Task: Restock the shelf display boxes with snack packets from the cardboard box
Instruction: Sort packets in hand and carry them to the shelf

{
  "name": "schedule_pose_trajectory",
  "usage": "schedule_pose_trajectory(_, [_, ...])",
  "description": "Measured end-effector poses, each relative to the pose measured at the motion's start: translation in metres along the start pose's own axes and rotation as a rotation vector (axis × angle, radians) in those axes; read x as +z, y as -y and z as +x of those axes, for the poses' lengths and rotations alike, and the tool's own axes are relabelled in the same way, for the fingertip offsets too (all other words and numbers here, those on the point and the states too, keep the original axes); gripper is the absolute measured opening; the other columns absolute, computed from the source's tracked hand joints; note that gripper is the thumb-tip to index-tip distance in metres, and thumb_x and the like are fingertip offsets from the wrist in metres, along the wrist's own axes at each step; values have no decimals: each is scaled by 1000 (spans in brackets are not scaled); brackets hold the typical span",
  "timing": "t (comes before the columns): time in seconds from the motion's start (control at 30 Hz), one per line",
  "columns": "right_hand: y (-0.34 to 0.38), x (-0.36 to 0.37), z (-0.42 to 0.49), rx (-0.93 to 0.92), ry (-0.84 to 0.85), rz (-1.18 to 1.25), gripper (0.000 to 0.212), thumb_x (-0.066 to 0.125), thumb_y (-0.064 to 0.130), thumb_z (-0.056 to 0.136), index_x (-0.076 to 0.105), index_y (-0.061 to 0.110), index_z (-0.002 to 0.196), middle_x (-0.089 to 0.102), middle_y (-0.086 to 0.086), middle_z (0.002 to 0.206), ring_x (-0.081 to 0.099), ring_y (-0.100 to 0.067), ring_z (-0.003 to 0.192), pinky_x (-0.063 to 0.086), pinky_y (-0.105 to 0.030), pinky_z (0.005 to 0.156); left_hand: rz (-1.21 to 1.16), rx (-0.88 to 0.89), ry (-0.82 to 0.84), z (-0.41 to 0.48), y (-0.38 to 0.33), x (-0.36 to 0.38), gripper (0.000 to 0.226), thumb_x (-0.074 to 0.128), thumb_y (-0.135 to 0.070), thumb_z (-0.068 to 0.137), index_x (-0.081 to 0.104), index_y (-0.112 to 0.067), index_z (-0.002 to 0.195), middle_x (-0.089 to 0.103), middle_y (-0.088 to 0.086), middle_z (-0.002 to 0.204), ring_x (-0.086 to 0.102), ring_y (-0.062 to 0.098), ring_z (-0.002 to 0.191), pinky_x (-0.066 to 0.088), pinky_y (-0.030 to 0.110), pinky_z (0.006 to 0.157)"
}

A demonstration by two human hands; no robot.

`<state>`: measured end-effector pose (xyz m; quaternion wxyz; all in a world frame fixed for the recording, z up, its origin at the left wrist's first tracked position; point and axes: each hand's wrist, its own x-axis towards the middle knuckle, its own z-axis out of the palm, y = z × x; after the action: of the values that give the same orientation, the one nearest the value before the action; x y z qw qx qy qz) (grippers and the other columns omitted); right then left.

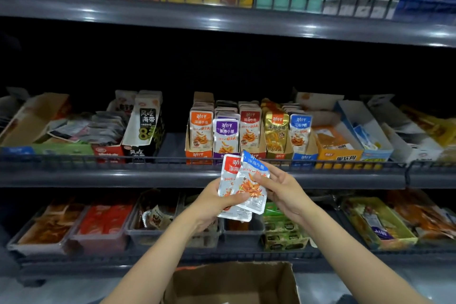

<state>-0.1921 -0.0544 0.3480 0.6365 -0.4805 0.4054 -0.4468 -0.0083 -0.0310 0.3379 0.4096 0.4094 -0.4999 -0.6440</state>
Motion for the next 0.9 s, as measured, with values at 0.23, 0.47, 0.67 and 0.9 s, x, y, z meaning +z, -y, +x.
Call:
schedule_pose_trajectory(0.23, [29,-34,18,-10,-38,14,61,70,7,71,50,22,126,70,-12,108,69,-22,96,58,-31,70,130,56,-8,39,-20,15,37,77,-17,76,64,-19,110,73,-1,106,68,16,99,53,33,90])
schedule_pose_trajectory(0.47, [71,-85,36,-151,-84,-243,76,74,10,67,44,28,134,70,-9,109,69,-26,98,57,-38,79,282,102,-8,84,-48,35,30,73,-23,81,64,-21,110,71,-6,104,67,7,91,49,13,68])
schedule_pose_trajectory(0.67, [105,-134,61,-387,-341,-375,67,69,-1,79,42,22,136,64,4,108,66,-7,91,56,-18,63,283,94,-116,117,-62,43,19,68,-22,86,60,-23,104,69,-4,105,63,10,97,47,17,74])
schedule_pose_trajectory(0.9, [119,-168,101,-450,-362,-642,60,67,-5,80,41,10,132,58,-4,116,59,-15,102,51,-14,68,264,100,-143,142,-69,49,15,68,-21,86,58,-29,94,67,-9,97,63,6,91,47,18,72])
